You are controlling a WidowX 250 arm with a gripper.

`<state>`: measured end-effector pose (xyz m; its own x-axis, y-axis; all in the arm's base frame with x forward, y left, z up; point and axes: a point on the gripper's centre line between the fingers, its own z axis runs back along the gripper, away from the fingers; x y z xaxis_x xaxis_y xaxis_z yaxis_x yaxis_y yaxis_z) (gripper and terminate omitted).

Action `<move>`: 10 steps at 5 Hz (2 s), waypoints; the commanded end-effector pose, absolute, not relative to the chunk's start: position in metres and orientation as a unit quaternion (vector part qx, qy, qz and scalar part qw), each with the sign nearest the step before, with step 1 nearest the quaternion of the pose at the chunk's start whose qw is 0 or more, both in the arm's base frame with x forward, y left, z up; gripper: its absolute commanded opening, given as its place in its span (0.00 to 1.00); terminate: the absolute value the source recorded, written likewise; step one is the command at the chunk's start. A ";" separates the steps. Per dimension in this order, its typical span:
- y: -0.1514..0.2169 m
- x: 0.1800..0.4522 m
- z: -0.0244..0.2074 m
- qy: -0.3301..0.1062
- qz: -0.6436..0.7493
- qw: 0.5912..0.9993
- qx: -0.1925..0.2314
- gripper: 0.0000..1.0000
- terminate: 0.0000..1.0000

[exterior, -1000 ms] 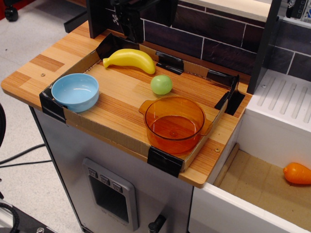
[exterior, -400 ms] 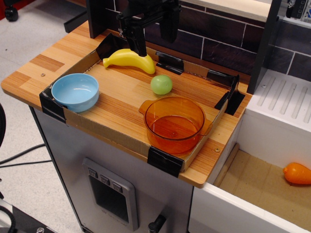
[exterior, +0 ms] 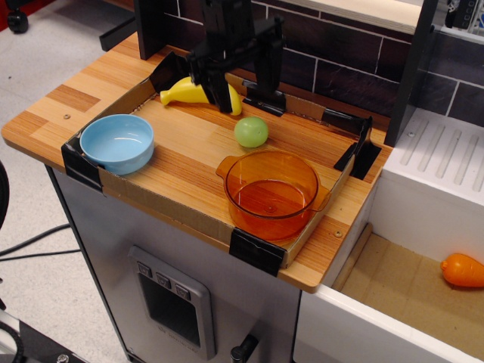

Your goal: Put pear in bowl

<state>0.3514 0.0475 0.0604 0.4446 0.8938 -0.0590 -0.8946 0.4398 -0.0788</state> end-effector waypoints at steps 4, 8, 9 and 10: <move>0.034 0.364 0.029 -0.069 0.526 0.847 -0.041 0.00 0.00; 0.056 0.341 0.097 -0.067 0.554 0.825 -0.089 0.00 0.00; 0.071 0.321 0.118 -0.069 0.563 0.818 -0.098 0.00 0.00; 0.091 0.292 0.112 -0.052 0.556 0.826 -0.077 0.00 0.00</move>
<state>0.2876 0.0858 0.0948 0.3760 0.9258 -0.0393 -0.9191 0.3673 -0.1426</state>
